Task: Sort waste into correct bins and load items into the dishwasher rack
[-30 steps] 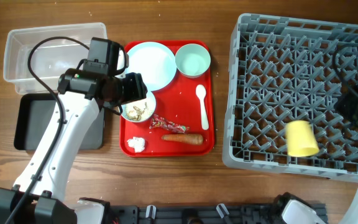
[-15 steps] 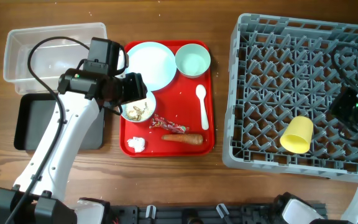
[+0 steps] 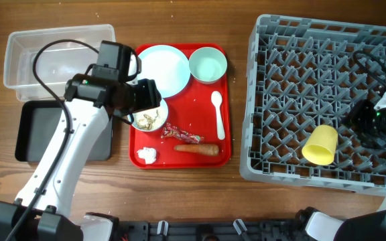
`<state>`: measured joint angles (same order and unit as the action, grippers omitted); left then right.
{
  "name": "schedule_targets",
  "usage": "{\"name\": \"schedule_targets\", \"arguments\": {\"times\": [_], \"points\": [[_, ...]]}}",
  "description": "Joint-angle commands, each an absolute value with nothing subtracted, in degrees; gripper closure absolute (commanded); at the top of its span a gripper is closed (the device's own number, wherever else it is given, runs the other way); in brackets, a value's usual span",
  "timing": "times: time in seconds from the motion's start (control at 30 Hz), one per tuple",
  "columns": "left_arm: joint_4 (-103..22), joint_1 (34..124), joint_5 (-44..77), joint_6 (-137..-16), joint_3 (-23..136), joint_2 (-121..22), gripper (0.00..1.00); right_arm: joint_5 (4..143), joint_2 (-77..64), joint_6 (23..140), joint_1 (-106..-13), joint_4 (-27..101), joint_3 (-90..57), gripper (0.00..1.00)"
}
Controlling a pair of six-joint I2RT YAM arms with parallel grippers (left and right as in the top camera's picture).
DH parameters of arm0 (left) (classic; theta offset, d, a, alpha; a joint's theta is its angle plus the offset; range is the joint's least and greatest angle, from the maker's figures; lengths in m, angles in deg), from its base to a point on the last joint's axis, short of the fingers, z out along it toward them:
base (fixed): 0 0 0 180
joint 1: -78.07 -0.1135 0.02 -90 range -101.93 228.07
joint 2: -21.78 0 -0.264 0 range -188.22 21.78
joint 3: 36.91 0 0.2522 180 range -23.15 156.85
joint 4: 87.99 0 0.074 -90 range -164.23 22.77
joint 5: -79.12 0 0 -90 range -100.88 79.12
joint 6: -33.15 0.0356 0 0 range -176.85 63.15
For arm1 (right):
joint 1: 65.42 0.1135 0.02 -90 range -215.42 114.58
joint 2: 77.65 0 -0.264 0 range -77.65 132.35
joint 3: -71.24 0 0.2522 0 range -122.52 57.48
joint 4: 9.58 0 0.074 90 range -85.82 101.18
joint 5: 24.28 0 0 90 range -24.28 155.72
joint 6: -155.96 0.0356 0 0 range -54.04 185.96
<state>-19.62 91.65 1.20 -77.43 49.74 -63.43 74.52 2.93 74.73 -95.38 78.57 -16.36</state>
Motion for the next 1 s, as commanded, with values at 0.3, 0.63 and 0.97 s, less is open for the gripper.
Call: {"name": "schedule_targets", "arguments": {"times": [0.3, 0.63, 0.97], "points": [[-20.6, 93.2, 2.3, -76.6, 50.1, -62.7, 0.35, 79.7, 3.1, 73.8, -94.5, 77.2, -8.2, 0.29], [-20.6, 93.2, 2.3, -76.5, 50.1, -62.7, 0.35, 82.8, 3.1, 73.6, -94.5, 72.6, -2.8, 0.27], [-20.6, 93.2, 2.3, -76.6, 50.1, -62.7, 0.35, 87.2, 3.1, 71.2, -94.5, 75.6, -2.8, 0.07]]}}
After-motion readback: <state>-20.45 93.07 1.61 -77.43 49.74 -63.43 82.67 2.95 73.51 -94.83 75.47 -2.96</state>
